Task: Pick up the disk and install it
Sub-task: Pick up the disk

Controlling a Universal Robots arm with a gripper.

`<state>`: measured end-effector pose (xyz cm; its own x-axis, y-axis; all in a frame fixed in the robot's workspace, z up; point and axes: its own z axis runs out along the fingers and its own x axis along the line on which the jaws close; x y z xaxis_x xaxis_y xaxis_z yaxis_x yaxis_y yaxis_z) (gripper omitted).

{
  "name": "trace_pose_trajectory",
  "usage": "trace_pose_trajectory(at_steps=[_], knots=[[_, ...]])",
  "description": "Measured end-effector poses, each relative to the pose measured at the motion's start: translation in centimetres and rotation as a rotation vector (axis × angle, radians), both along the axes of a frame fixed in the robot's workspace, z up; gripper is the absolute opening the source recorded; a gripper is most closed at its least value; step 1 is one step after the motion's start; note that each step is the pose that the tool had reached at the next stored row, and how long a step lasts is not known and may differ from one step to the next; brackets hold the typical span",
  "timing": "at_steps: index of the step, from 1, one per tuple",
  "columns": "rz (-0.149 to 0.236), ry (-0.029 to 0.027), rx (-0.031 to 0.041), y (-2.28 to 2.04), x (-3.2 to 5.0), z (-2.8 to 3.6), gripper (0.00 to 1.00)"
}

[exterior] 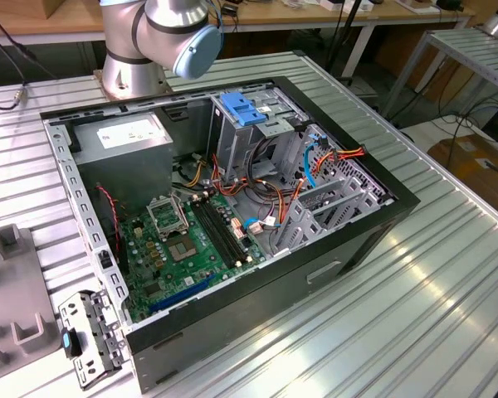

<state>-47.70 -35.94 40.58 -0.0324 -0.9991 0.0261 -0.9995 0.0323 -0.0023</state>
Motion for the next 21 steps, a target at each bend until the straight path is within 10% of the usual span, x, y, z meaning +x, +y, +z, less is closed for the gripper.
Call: trace_pose_trajectory(at_steps=[21], knots=[[0.0, 0.0026, 0.0, 0.0, 0.01, 2.06, 0.37]])
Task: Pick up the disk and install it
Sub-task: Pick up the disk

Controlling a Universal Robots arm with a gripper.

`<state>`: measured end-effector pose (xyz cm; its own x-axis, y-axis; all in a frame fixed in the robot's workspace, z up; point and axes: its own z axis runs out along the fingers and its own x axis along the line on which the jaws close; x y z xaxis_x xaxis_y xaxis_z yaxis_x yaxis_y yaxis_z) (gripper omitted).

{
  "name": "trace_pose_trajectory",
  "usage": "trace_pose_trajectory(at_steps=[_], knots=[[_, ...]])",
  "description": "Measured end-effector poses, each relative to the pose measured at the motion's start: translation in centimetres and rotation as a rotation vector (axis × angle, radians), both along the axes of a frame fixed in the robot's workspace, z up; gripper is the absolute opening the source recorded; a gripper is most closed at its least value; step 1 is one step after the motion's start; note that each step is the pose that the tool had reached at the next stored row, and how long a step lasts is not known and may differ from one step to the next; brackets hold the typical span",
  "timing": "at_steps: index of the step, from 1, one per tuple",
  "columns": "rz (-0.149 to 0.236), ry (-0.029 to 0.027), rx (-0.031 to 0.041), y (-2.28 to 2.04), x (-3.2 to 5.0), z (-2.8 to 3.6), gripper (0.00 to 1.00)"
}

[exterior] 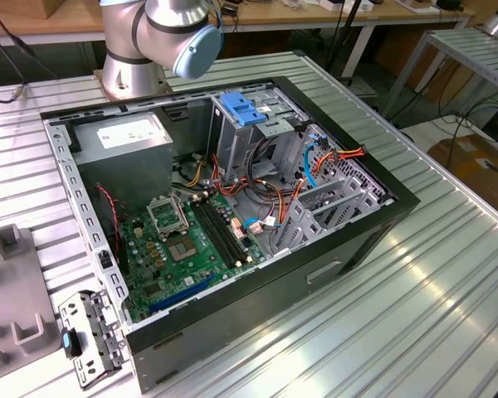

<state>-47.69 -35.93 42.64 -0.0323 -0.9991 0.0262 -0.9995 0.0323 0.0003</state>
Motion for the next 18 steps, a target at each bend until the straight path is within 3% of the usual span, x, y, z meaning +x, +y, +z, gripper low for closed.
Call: trace_pose_trajectory(at_steps=[18], knots=[[0.0, 0.0016, 0.0, 0.0, 0.0, 1.63, 0.37]])
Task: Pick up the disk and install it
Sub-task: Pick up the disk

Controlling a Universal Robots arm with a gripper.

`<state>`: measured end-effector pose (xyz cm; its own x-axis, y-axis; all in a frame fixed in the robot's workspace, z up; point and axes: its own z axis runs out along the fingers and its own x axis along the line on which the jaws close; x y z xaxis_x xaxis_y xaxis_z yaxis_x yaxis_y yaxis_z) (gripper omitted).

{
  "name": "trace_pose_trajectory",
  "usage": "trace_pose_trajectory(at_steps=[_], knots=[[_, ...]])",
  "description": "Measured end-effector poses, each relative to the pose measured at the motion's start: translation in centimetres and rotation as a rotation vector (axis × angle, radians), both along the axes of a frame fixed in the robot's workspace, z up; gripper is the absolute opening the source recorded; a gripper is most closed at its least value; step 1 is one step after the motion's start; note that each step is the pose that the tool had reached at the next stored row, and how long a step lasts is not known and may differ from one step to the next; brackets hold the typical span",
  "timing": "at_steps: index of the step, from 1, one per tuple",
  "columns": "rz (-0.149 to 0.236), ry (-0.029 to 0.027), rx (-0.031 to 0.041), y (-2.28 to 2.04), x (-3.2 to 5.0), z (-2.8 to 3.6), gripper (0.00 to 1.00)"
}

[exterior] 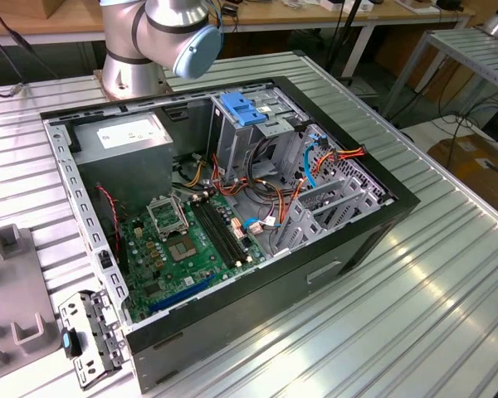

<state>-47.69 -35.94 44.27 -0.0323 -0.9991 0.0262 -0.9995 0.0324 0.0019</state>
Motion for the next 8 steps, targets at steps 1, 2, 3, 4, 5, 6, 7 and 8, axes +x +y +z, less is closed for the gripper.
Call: trace_pose_trajectory(at_steps=[1, 2, 3, 4, 5, 6, 7, 8], knots=[[0.0, 0.0003, -0.0001, 0.0, 0.0, 0.11, 0.37], [0.0, 0.0004, 0.0, 0.0, 0.0, 0.19, 0.37], [0.0, 0.0004, 0.0, 0.0, 0.0, 0.26, 0.37], [0.0, 0.0004, 0.0, 0.0, 0.0, 0.33, 0.37], [0.0, 0.0006, -0.0001, 0.0, 0.0, 0.48, 0.37], [0.0, 0.0005, -0.0001, 0.0, 0.0, 0.63, 0.37], [0.0, 0.0005, -0.0001, 0.0, 0.0, 0.71, 0.37], [0.0, 0.0005, 0.0, 0.0, 0.0, 0.77, 0.37]])
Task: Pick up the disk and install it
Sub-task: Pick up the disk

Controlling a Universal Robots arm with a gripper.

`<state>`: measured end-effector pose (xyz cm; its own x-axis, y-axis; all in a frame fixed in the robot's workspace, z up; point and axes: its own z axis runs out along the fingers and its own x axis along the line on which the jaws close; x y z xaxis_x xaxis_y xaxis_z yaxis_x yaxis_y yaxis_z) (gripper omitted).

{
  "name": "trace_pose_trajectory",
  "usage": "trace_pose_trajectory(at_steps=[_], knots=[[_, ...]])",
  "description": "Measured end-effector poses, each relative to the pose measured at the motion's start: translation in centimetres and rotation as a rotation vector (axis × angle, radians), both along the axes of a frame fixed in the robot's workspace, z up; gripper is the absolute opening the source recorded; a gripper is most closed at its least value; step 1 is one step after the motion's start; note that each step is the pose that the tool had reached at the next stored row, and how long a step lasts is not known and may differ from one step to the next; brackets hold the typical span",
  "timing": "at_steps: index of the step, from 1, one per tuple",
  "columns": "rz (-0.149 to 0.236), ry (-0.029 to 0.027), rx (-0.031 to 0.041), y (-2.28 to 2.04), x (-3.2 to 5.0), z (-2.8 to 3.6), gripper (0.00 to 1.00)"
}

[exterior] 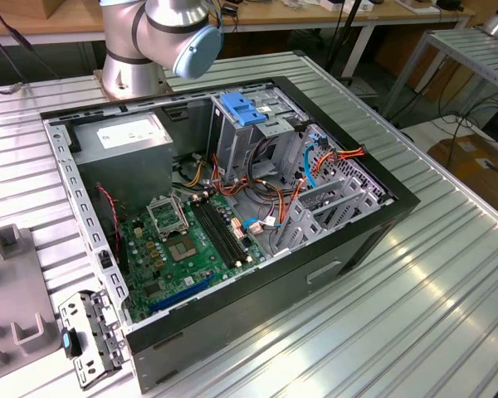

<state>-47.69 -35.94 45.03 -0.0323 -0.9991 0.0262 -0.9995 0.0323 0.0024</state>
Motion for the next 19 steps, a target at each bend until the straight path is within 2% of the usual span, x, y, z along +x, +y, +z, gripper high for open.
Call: trace_pose_trajectory(at_steps=[12, 16, 19], knots=[[0.0, 0.0006, -0.0001, 0.0, 0.0, 0.97, 0.37], [0.0, 0.0008, -0.0001, 0.0, 0.0, 1.66, 0.37], [0.0, 0.0009, 0.0, 0.0, 0.0, 1.9, 0.37]])
